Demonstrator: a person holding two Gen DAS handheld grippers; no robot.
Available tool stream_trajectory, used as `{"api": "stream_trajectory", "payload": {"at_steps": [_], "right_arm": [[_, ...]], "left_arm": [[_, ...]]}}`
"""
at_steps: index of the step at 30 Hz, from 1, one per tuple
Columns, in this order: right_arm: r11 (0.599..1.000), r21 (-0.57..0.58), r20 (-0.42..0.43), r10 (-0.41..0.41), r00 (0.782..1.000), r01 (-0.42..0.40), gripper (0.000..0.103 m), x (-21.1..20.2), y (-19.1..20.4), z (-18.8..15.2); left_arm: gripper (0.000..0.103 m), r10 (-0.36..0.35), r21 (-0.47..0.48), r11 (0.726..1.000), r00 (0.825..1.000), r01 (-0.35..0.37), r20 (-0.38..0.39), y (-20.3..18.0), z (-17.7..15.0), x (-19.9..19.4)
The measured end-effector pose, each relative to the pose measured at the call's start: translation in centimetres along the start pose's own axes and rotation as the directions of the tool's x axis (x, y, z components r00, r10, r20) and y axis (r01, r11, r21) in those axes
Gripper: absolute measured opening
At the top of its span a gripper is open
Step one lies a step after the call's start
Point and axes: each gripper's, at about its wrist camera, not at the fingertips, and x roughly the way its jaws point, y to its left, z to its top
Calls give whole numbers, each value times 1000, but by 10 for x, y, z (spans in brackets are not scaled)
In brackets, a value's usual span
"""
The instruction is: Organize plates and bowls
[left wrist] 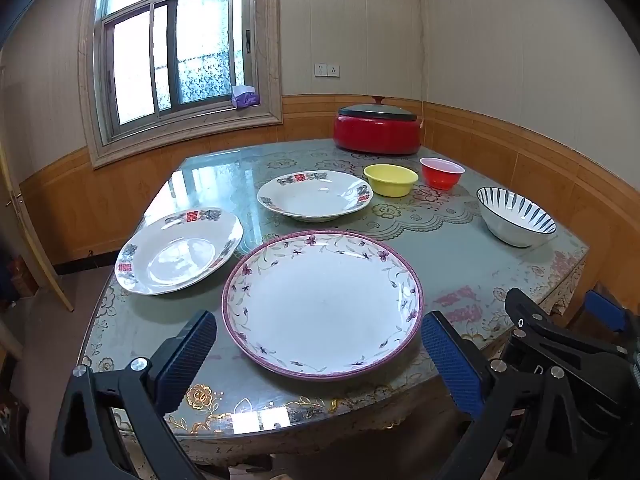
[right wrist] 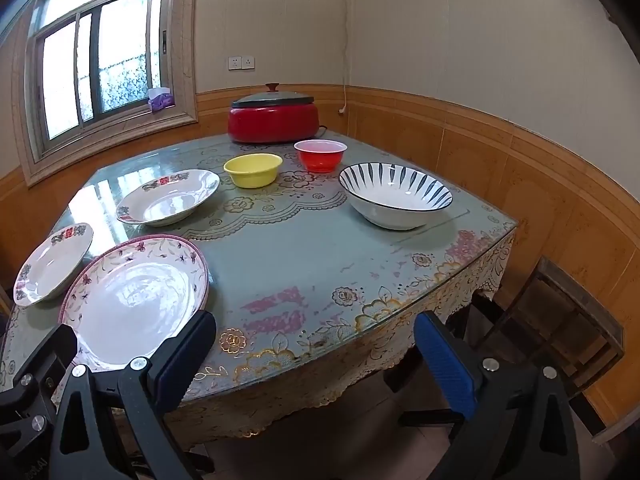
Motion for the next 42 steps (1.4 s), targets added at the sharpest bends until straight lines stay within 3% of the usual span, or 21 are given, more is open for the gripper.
{"api": "stream_trajectory", "payload": {"at_steps": [42], "right_arm": [[999, -24, -6, 28, 1000, -28, 101, 6, 14, 2]], "left_arm": [[103, 9, -37, 999, 1000, -11, -30, 12, -1, 8]]}}
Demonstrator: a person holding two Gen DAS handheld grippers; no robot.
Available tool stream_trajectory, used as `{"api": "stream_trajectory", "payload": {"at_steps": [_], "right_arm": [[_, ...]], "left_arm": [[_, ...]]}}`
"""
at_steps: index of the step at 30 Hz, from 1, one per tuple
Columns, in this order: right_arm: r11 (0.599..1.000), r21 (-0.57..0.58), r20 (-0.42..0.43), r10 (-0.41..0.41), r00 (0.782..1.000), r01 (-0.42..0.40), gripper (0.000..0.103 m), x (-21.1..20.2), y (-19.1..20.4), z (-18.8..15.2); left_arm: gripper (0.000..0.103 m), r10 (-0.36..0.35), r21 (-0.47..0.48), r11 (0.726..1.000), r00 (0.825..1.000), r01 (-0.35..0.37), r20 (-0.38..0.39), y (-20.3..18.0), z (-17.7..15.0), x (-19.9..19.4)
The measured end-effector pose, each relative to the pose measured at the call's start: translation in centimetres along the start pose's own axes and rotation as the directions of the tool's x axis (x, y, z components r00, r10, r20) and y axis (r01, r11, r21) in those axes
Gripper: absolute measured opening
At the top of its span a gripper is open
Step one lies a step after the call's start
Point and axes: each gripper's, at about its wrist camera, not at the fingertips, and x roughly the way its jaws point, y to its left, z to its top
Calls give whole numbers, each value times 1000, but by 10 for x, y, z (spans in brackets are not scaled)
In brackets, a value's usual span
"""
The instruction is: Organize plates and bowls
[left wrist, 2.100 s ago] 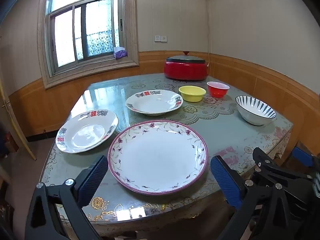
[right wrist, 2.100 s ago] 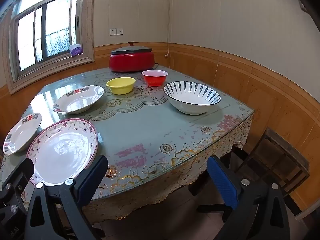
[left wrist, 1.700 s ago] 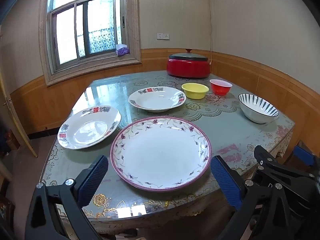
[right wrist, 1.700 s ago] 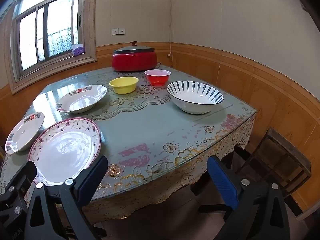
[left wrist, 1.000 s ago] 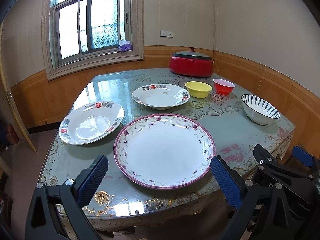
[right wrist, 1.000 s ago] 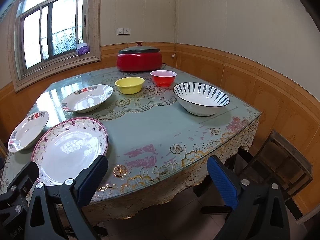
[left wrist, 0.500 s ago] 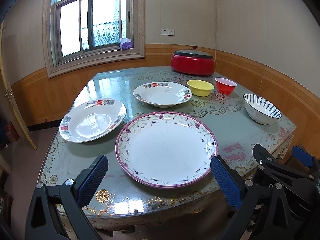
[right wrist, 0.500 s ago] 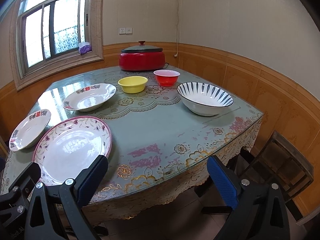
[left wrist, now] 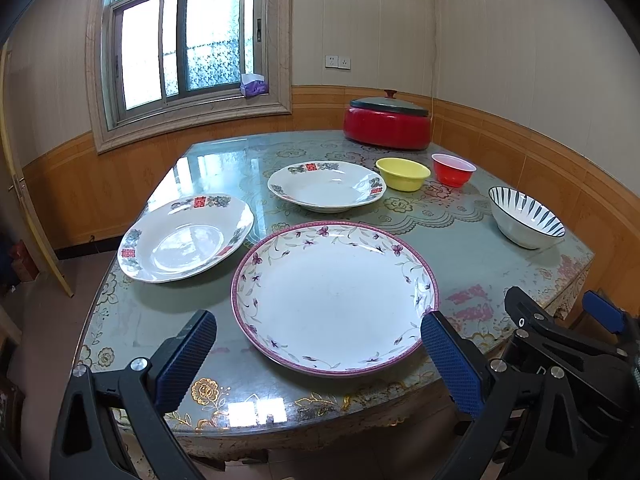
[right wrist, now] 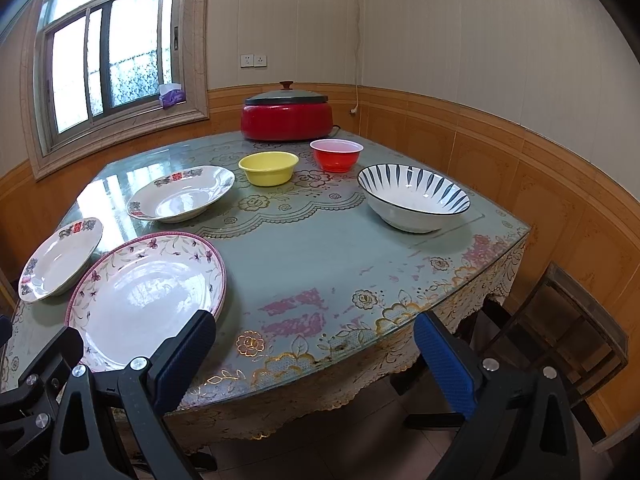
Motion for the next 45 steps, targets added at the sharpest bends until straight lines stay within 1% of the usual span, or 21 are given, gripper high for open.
{"api": "stream_trajectory", "payload": {"at_steps": [29, 31, 32, 34, 36, 37, 40, 43, 45], "right_arm": [[1000, -15, -15, 8, 1000, -8, 101, 9, 5, 0], [1000, -18, -19, 13, 1000, -13, 101, 10, 6, -1], [1000, -19, -23, 18, 1000, -19, 101, 12, 6, 0], [999, -17, -35, 30, 999, -31, 101, 17, 5, 1], [998, -9, -55, 54, 997, -54, 101, 23, 3, 4], [998, -3, -68, 69, 995, -70, 101, 28, 1, 6], [995, 5, -97, 97, 991, -97, 101, 41, -1, 14], [994, -14, -118, 105, 987, -107, 101, 55, 2, 23], [994, -36, -127, 101, 987, -107, 101, 66, 8, 29]], "left_arm": [[103, -10, -16, 1000, 1000, 9, -24, 4, 1, 9], [103, -22, -20, 1000, 999, 21, -30, 6, 0, 11], [103, -43, -23, 999, 998, 42, -35, 8, 0, 13], [103, -103, -49, 994, 994, 100, -46, 14, 0, 16], [103, -158, -96, 984, 985, 151, -75, 25, 1, 22], [103, -172, -120, 980, 981, 161, -86, 32, 2, 25], [103, -167, -194, 970, 981, 146, -96, 59, 2, 31], [103, -128, -275, 957, 987, 97, -97, 91, -1, 36], [103, -95, -324, 945, 988, 51, -122, 111, -5, 43]]}}
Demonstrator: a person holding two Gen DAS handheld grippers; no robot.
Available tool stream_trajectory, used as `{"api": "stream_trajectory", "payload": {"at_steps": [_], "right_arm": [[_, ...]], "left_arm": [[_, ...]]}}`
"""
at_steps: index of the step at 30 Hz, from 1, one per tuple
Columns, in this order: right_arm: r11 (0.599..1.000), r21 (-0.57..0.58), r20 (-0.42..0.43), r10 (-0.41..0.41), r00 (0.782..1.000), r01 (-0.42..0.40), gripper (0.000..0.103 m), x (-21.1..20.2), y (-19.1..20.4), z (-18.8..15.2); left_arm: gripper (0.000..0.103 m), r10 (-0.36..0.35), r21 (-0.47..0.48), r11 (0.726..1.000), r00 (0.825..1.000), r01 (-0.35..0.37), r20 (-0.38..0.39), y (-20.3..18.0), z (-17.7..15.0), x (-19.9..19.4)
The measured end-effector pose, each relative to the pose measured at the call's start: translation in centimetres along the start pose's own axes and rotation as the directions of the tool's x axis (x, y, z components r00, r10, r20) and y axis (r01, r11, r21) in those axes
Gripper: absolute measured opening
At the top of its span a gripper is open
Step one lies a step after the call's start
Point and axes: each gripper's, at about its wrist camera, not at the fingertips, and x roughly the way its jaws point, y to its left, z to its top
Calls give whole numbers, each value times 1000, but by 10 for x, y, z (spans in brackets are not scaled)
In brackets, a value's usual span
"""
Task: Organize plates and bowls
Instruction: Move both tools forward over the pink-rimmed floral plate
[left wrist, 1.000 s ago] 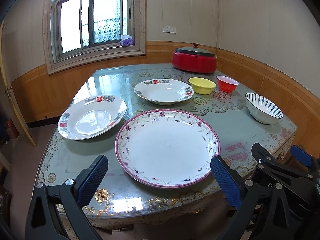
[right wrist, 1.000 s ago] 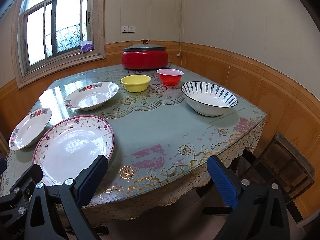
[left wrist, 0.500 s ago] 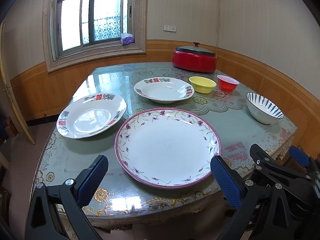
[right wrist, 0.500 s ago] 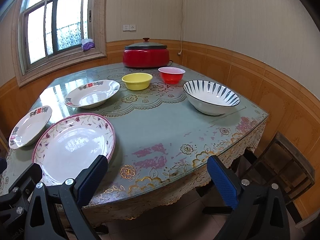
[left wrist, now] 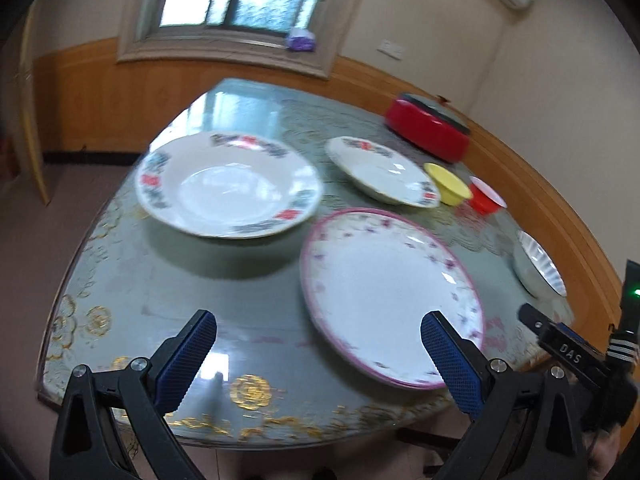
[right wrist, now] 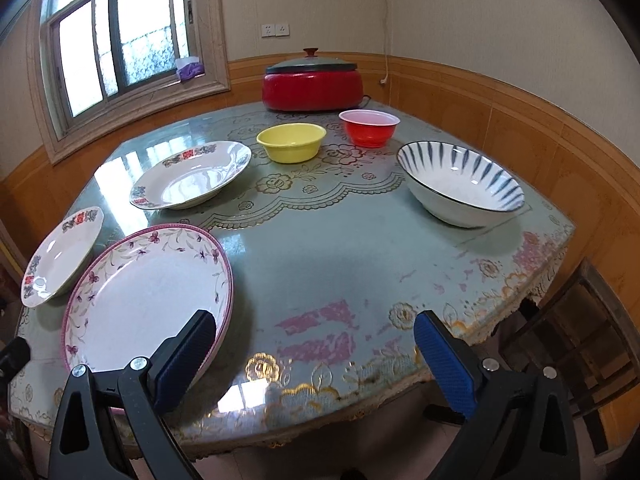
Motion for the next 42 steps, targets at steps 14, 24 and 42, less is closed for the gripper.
{"api": "stream_trajectory", "payload": {"at_steps": [14, 24, 42], "right_arm": [[904, -8, -215, 415, 884, -426, 101, 66, 20, 42], [787, -74, -392, 541, 744, -612, 89, 122, 48, 68], [746, -280, -454, 452, 768, -604, 16, 132, 49, 67]], "left_arm": [[103, 75, -146, 986, 996, -80, -44, 34, 5, 24], [103, 6, -63, 998, 999, -9, -49, 4, 12, 42], [67, -4, -45, 999, 993, -1, -121, -36, 5, 72]]}}
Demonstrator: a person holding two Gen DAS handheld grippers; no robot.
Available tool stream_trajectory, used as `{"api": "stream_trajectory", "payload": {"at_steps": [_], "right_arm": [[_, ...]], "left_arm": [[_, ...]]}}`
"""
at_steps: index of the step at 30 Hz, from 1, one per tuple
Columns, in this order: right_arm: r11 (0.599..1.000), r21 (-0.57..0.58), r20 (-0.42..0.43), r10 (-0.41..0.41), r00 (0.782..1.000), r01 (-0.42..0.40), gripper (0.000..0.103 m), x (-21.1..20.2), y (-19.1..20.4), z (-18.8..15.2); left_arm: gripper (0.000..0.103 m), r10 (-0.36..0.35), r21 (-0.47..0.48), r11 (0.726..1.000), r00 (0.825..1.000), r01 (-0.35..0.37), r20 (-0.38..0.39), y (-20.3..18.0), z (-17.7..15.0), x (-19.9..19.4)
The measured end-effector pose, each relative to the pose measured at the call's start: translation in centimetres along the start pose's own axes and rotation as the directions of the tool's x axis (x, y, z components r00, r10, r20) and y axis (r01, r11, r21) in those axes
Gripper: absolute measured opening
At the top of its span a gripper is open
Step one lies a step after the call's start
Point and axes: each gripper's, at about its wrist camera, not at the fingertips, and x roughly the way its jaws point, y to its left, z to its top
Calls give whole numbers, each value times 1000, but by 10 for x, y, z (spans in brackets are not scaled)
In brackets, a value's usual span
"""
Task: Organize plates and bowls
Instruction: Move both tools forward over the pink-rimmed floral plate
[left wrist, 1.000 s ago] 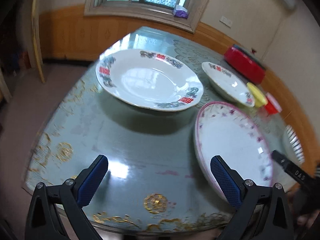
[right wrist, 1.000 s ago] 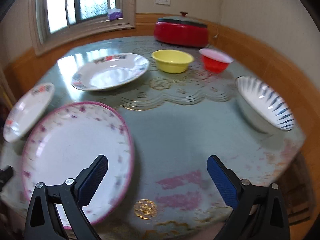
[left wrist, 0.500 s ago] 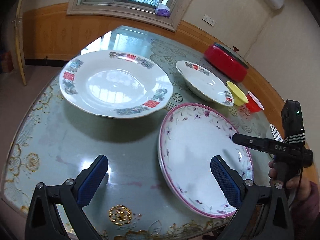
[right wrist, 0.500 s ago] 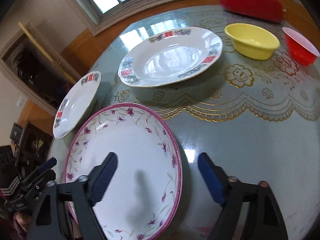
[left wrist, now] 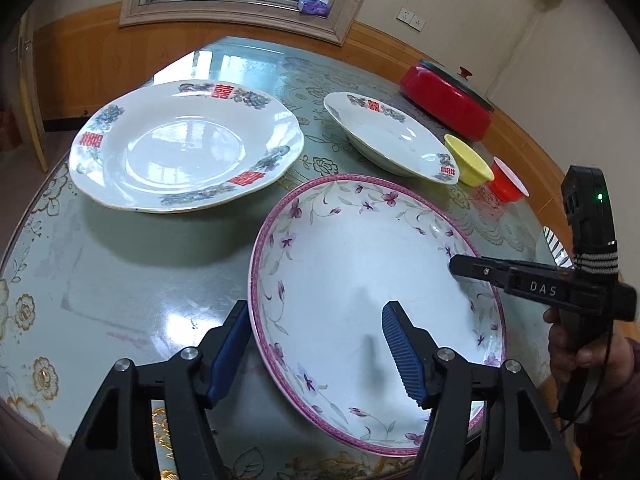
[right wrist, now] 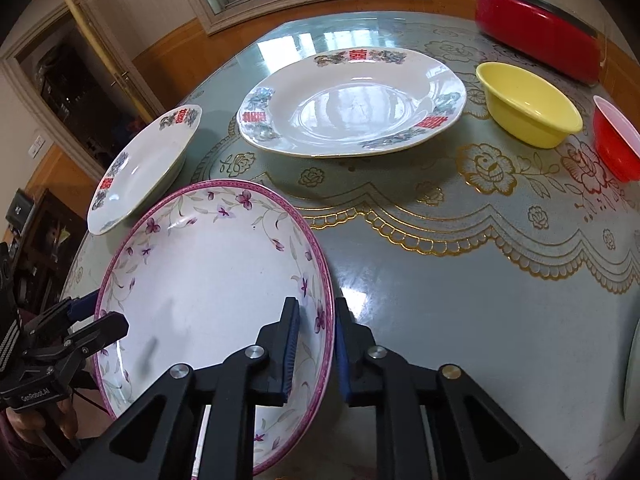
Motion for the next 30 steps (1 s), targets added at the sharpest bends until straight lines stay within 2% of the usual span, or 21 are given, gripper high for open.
{"api": "stream_trajectory", "payload": {"at_steps": [16, 24, 26, 30], "right_arm": [[997, 45, 11, -65, 998, 64, 18, -20, -37, -13], [995, 35, 32, -93, 995, 92, 18, -25, -40, -19], [992, 41, 39, -120, 992, 119, 20, -28, -45, -20], [996, 33, 29, -86, 996, 85, 20, -30, -50, -22]], "left_arm": [[69, -12, 83, 996, 999, 15, -32, -48, -7, 16], [74, 12, 55, 998, 1000, -11, -18, -60, -6, 23], [74, 11, 79, 997, 1000, -10, -17, -67, -9, 24], [75, 60, 70, 996, 998, -60, 6, -69, -12, 22]]}}
